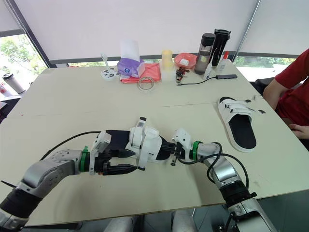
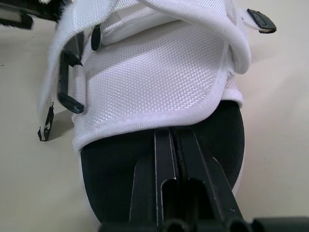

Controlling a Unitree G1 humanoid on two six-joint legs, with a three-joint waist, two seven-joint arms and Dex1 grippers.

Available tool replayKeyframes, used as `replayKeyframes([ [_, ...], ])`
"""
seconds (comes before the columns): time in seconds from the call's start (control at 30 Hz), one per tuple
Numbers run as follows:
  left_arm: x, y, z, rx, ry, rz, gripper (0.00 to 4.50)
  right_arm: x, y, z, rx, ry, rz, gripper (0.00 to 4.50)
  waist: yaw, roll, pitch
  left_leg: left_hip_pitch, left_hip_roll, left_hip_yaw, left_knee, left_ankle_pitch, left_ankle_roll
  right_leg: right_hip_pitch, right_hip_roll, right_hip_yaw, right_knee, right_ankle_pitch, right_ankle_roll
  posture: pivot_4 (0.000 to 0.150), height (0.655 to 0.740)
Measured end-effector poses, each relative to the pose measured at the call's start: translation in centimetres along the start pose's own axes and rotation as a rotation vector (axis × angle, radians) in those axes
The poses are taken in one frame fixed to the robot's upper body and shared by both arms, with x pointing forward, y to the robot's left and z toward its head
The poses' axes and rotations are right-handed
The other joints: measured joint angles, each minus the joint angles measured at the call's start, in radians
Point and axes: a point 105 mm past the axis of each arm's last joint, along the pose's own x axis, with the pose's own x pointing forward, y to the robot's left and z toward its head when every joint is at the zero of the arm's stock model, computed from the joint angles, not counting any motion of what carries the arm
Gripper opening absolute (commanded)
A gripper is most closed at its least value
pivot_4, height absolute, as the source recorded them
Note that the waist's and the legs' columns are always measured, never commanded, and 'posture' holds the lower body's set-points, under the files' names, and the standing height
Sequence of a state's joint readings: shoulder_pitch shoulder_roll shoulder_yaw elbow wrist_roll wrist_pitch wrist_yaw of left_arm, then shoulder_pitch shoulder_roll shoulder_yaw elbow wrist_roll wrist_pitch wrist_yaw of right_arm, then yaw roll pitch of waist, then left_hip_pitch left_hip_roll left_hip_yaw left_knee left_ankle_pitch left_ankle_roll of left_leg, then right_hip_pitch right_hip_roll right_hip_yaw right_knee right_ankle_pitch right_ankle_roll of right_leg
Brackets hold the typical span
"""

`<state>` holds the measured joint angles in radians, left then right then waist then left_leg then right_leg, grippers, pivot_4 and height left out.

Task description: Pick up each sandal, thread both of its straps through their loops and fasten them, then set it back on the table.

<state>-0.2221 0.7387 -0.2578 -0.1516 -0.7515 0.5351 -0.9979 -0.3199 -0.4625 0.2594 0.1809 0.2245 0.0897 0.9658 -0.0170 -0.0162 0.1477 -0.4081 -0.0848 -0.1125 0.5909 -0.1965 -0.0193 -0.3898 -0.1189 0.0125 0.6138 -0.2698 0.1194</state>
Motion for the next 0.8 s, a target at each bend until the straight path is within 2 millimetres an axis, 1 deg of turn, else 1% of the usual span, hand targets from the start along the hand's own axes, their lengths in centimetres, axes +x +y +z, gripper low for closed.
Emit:
replayKeyframes([
  [0.23, 1.8, 0.0, -0.5, 0.001, 0.03, -0.088, 3.61, -0.1, -0.1, -0.1, 0.002, 0.0, -0.007, 0.0, 0.004, 0.0, 0.0, 0.0, 0.0, 0.0, 0.0, 0.0, 0.0, 0.0, 0.0, 0.0, 0.0, 0.0, 0.0, 0.15, 0.74],
  [0.33, 2.1, 0.0, -0.9, 0.006, 0.05, -0.107, 2.79, -0.1, -0.1, 0.0, 0.001, 0.0, -0.007, 0.0, 0.004, 0.0, 0.0, 0.0, 0.0, 0.0, 0.0, 0.0, 0.0, 0.0, 0.0, 0.0, 0.0, 0.0, 0.0, 0.15, 0.74],
  [0.37, 2.1, 0.2, -1.1, 0.001, 0.057, -0.106, 2.38, -0.1, -0.1, 0.0, 0.001, -0.001, -0.007, 0.0, 0.003, 0.0, 0.0, 0.0, 0.0, 0.0, 0.0, 0.0, 0.0, 0.0, 0.0, 0.0, 0.0, 0.0, 0.0, 0.15, 0.74],
  [0.5, 2.3, 0.1, -1.6, -0.012, 0.078, -0.116, 0.22, -0.2, 0.0, 0.0, 0.001, -0.003, -0.01, 0.0, 0.004, 0.0, 0.0, -0.001, 0.0, 0.0, 0.0, 0.0, 0.0, 0.0, 0.0, 0.0, 0.0, 0.0, 0.0, 0.15, 0.74],
  [0.53, 2.3, 0.1, -1.6, -0.013, 0.079, -0.121, 0.05, -0.3, 0.0, -0.1, 0.003, -0.004, -0.015, 0.0, 0.004, 0.0, 0.0, -0.001, 0.0, 0.0, 0.0, 0.0, 0.0, 0.0, 0.0, 0.0, 0.0, 0.0, 0.0, 0.15, 0.74],
  [0.67, 2.6, 0.1, -1.6, -0.005, 0.08, -0.119, 0.05, -0.4, -0.1, -0.1, 0.006, -0.003, -0.026, 0.0, 0.005, 0.001, 0.0, -0.001, 0.0, 0.0, 0.0, 0.0, 0.0, 0.0, 0.0, 0.0, 0.0, -0.002, 0.004, 0.15, 0.74],
  [0.8, 2.7, 0.2, -1.4, -0.01, 0.069, -0.111, 0.05, -0.5, -0.1, -0.2, 0.008, -0.003, -0.031, 0.0, 0.006, 0.001, 0.0, -0.001, 0.0, 0.0, 0.0, 0.0, 0.0, 0.001, -0.001, 0.0, -0.001, -0.003, 0.004, 0.15, 0.74],
])
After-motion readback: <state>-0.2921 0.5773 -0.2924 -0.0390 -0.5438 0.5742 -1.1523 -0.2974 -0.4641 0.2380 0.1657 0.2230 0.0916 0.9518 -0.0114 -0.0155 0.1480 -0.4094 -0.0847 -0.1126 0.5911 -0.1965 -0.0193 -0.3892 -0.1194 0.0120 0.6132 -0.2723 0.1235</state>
